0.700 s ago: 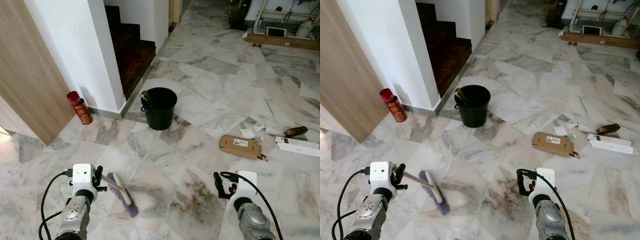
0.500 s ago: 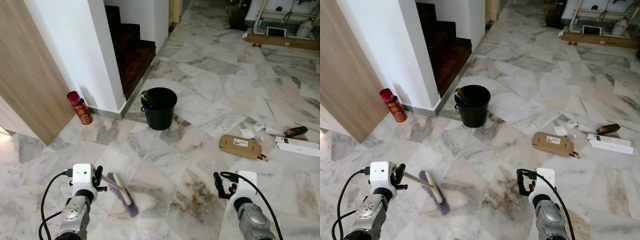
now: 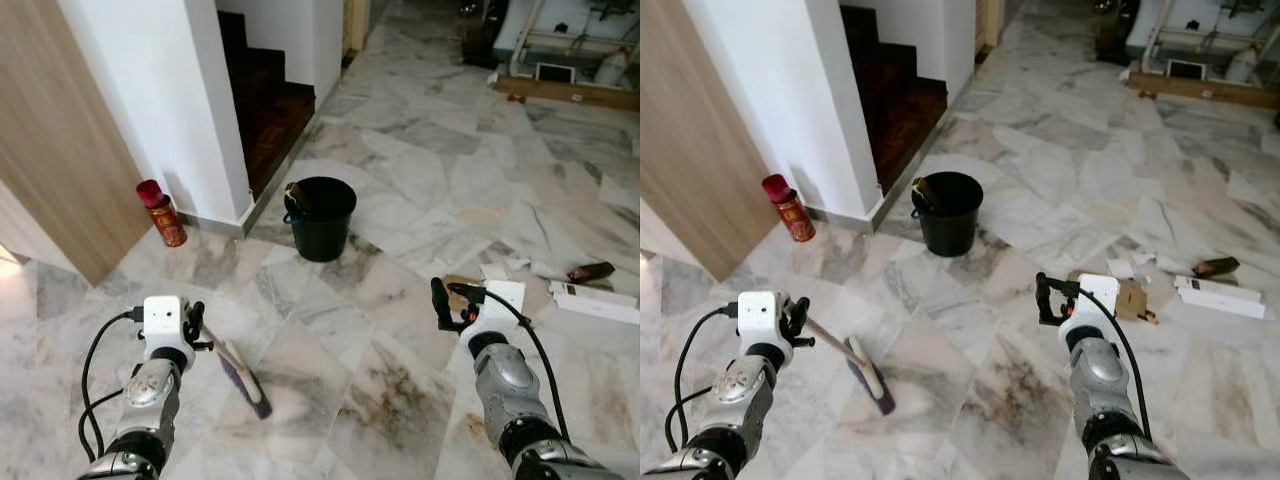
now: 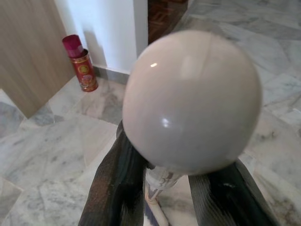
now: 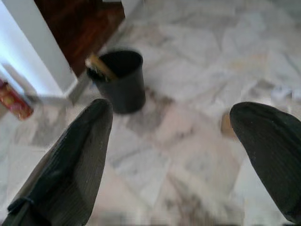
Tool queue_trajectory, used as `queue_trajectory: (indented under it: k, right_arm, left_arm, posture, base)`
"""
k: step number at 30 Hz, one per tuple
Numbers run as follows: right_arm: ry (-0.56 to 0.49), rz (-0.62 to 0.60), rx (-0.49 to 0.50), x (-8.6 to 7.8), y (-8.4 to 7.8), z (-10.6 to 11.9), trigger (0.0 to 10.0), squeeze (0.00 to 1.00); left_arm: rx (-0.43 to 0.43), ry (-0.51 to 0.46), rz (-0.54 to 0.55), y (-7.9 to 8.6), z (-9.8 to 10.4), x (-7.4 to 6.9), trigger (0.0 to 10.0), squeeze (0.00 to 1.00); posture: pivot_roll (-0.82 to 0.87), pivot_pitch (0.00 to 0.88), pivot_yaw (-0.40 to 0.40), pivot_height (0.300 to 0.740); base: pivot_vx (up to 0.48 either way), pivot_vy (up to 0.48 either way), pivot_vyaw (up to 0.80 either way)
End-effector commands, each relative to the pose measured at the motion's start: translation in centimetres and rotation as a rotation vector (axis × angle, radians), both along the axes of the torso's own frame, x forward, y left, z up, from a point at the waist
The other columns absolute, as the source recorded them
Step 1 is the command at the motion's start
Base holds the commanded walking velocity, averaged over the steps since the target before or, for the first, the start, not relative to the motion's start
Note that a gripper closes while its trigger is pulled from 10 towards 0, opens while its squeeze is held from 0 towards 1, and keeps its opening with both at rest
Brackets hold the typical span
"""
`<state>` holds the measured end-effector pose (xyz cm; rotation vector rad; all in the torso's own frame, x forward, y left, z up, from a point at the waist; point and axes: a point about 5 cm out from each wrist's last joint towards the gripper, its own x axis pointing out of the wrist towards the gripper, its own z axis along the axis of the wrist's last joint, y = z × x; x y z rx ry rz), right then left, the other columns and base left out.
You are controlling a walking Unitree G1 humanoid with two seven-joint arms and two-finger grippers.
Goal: Sweep floor
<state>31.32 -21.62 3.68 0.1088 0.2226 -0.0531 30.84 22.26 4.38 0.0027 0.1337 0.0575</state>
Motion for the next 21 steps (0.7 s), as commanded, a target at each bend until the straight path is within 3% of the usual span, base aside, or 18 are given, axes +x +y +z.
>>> queue_trajectory:
  k: [1, 11, 21]
  right_arm:
    - [0.015, -0.008, 0.015, -0.2, -0.1, -0.3, 10.0, 0.0]
    - [0.045, -0.013, 0.024, -0.8, -0.1, -1.1, 10.0, 0.0]
    - [0.005, -0.021, 0.009, -0.6, -0.6, -0.4, 10.0, 0.0]
  left_arm:
    - [-0.009, 0.053, 0.022, 0.5, -1.0, -0.7, 10.0, 0.0]
    - [-0.003, 0.105, 0.032, 1.0, -1.9, -1.5, 10.0, 0.0]
    - [0.01, -0.002, 0.037, 2.0, -0.1, -0.9, 10.0, 0.0]
  posture:
    - [0.01, 0.032, 0.025, 0.74]
    - [0.02, 0.029, 0.024, 0.74]
    - [0.02, 0.041, 0.027, 0.74]
  base:
    - [0.0, 0.0, 0.0]
    - [0.0, 0.0, 0.0]
    - [0.0, 0.0, 0.0]
